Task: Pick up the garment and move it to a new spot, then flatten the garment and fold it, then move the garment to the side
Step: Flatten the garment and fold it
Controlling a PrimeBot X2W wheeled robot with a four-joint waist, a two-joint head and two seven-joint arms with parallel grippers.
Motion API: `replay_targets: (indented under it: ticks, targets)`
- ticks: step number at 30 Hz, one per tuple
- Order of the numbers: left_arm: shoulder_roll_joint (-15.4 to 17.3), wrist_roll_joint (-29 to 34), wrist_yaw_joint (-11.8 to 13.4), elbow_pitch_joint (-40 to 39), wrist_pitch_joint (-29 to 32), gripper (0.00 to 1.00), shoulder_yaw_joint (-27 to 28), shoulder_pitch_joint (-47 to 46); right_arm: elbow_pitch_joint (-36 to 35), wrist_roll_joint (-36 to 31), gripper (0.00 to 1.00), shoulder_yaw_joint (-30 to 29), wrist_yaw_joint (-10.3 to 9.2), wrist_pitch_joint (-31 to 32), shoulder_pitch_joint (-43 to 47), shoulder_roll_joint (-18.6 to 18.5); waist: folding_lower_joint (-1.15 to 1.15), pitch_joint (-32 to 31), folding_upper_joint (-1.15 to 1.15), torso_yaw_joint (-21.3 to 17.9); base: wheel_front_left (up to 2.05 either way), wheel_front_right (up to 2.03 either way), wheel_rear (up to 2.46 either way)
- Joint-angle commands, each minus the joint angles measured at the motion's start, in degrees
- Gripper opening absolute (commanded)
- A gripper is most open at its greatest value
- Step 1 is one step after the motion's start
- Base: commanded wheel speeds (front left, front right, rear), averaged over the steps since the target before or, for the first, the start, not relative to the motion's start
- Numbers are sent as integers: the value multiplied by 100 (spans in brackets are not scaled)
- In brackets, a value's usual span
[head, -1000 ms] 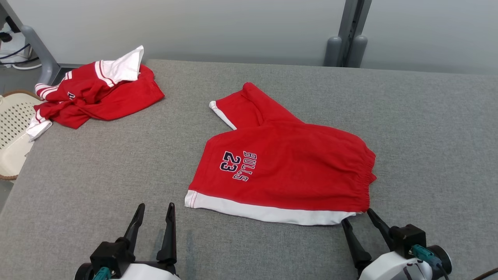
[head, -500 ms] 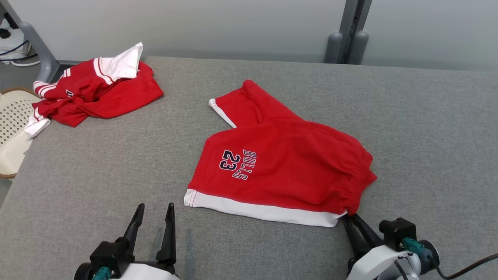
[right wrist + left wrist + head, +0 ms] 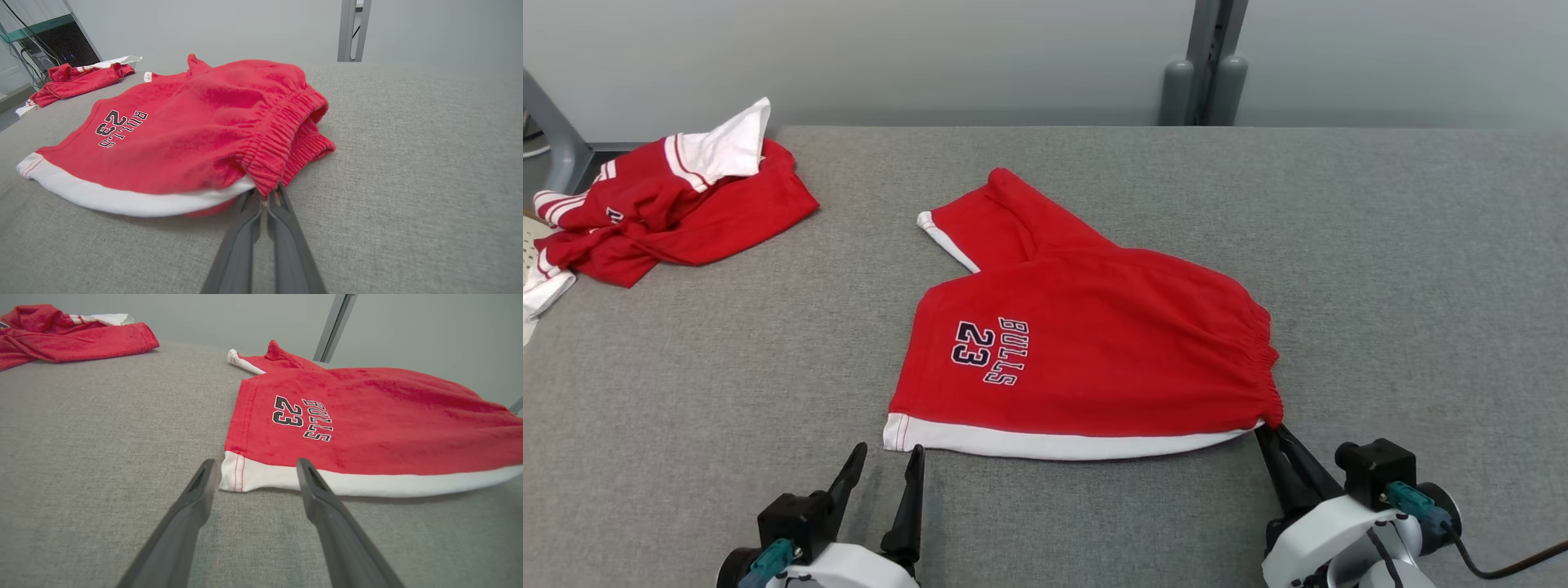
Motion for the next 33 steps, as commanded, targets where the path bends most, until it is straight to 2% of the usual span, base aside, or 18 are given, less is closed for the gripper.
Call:
replay_targets:
  ticks: [1,7,13,16,20,23,28,31,33]
  targets:
    - [30,-20,-23,82,-13,100,2,-144,-37,-36,0,-26,1,-31,43,-65,0,22,0,-63,0,0,0]
    - [39,-45,-116,936,32,100,-106,-630,-101,-148,0,-148,1,-31,12,-114,0,125,0,-256,0,0,0]
    - [80,-47,-243,1448,40,100,-202,-964,-139,-172,0,-186,1,-31,-42,-107,0,223,0,-366,0,0,0]
    - [71,-71,-307,1507,20,73,-263,-1049,-152,-184,0,-221,1,-31,-54,-100,0,260,0,-386,0,0,0]
    - [62,-91,-337,1423,-2,50,-326,-973,-159,-206,0,-272,1,-31,-80,-94,0,289,0,-380,0,0,0]
    - [54,-99,-359,1363,-8,47,-425,-869,-168,-240,0,-326,1,-31,-75,-85,0,293,0,-352,0,0,0]
    - [45,-123,-367,1222,-12,49,-487,-769,-164,-261,0,-351,1,-31,-86,-74,0,294,0,-331,0,0,0]
    - [39,-152,-376,1158,-13,42,-566,-706,-157,-267,0,-349,1,-31,-101,-63,0,294,0,-320,0,0,0]
    - [41,-155,-356,1157,-14,33,-592,-703,-150,-259,0,-341,1,-31,-110,-56,0,291,0,-318,0,0,0]
